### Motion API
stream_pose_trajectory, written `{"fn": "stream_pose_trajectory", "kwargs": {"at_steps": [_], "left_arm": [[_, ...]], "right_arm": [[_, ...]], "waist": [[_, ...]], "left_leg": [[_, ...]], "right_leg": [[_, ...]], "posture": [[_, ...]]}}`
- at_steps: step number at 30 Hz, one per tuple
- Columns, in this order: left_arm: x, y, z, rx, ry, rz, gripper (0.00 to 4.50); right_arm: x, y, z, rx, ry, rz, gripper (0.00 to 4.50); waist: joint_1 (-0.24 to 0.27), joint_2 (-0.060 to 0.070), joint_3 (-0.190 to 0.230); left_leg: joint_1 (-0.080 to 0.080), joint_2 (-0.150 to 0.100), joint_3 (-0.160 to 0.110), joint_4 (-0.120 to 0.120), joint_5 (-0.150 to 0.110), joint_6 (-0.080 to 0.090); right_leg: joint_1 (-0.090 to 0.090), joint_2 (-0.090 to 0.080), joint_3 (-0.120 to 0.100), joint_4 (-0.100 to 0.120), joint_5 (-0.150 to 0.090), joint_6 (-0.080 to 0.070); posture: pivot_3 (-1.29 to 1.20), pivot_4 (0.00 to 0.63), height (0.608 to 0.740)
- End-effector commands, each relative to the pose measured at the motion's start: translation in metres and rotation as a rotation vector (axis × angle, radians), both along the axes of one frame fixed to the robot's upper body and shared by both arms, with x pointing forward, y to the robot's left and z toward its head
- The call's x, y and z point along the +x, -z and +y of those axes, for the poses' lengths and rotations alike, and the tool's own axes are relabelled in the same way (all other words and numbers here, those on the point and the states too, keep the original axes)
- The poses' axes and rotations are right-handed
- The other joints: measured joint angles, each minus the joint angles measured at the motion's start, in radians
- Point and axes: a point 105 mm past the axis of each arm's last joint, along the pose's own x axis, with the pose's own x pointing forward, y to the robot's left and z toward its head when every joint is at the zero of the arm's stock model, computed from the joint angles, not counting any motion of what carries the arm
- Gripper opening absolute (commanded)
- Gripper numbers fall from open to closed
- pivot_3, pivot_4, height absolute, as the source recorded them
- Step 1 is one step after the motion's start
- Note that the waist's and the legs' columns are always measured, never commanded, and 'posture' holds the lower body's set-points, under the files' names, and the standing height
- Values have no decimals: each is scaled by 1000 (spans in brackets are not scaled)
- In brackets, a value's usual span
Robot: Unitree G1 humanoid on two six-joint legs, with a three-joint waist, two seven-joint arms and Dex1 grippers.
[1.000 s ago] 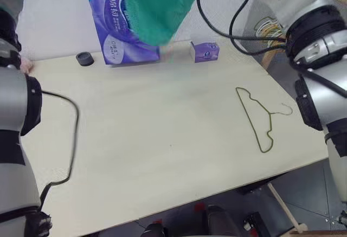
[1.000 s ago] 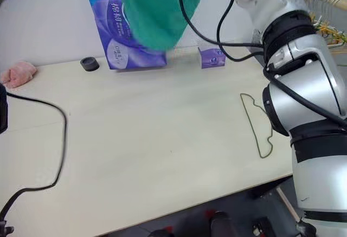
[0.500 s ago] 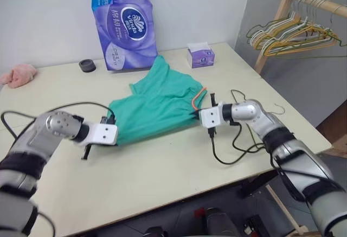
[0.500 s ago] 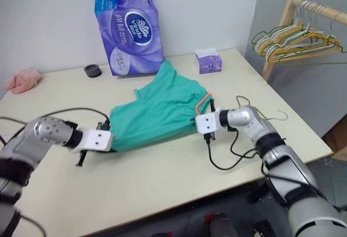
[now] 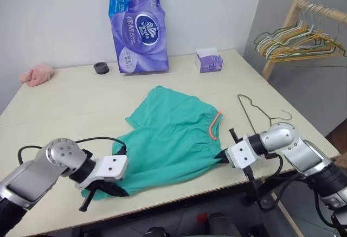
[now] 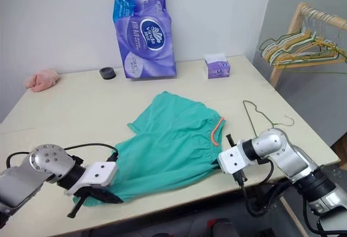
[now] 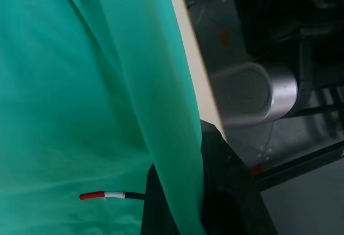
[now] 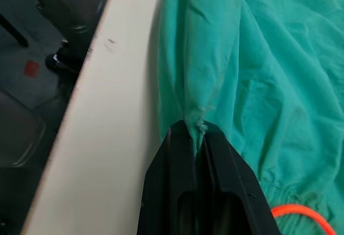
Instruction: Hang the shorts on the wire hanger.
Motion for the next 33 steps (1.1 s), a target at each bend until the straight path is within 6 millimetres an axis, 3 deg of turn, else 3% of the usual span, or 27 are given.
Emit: {"fn": "stream_pose_trajectory", "kwargs": {"at_steps": [1, 2, 4, 13, 17, 18, 21, 24, 27, 30, 33], "left_arm": [[-3, -7, -8, -25, 1, -21, 0], [-4, -5, -8, -25, 0, -18, 0], [-1, -2, -9, -19, -20, -37, 431], [-5, -8, -16, -81, -54, 3, 3010], [-15, -32, -32, -248, -69, 77, 4263], [-16, -34, -34, -275, -73, 86, 4462], [-9, -43, -44, -377, -128, 66, 4462], [40, -54, -58, -492, -286, -190, 4462], [82, -57, -62, -475, -353, -474, 4462], [91, -52, -65, -492, -360, -505, 4462], [90, -48, -66, -488, -334, -489, 4462]], "right_arm": [[2, -11, 1, -3, -8, -50, 38], [3, -10, -1, -21, -6, -53, 38], [-3, -9, -5, -41, -22, -17, 0], [-14, -23, -22, -112, -33, 16, 2877], [-9, -51, -43, -67, 100, 26, 4232], [-3, -55, -46, -36, 148, 13, 4246], [21, -66, -54, 140, 373, -19, 4246], [49, -74, -75, 369, 709, -47, 4246], [66, -64, -106, 502, 1039, -74, 4246], [77, -50, -146, 602, 1400, -160, 4246], [73, -35, -174, 605, 1626, -196, 4246]], "waist": [[5, 0, 0], [8, 0, 0], [16, 0, 0], [33, 0, 0], [34, 0, 0], [33, 0, 0], [33, 0, -1], [43, -1, -3], [66, -2, -4], [72, 0, -8], [67, 1, -9]], "left_leg": [[0, 0, 0, 0, 0, 0], [0, 0, 0, 0, 0, 0], [0, 0, 1, 0, 0, 0], [0, 0, 3, 0, 0, 0], [-1, 0, 3, 0, 0, 0], [-1, 1, 3, 0, 0, 0], [0, 1, 3, 0, 0, 0], [0, 1, 3, 0, 0, -1], [1, 0, 2, 2, 2, -4], [2, -1, 4, 1, 2, -6], [1, -1, 6, 0, 2, -6]], "right_leg": [[0, 0, 0, 0, 0, 0], [0, 0, 0, 0, 0, 0], [0, 0, 0, 0, 0, 0], [1, 0, -1, -1, 0, 0], [1, 0, -1, -1, 0, 0], [1, 0, -1, -1, 0, 0], [1, 0, -2, -1, 0, 0], [2, 0, -2, -1, 0, 0], [4, 0, -2, -2, 3, -2], [4, -1, 1, -3, 4, -3], [2, -1, 3, -3, 4, -3]], "posture": [[-68, 0, 740], [-68, 0, 740], [-68, 0, 740], [-74, 0, 740], [-80, 0, 740], [-80, 0, 740], [-87, 0, 740], [-91, 0, 740], [-106, 0, 740], [-122, 0, 740], [-133, 0, 740]]}}
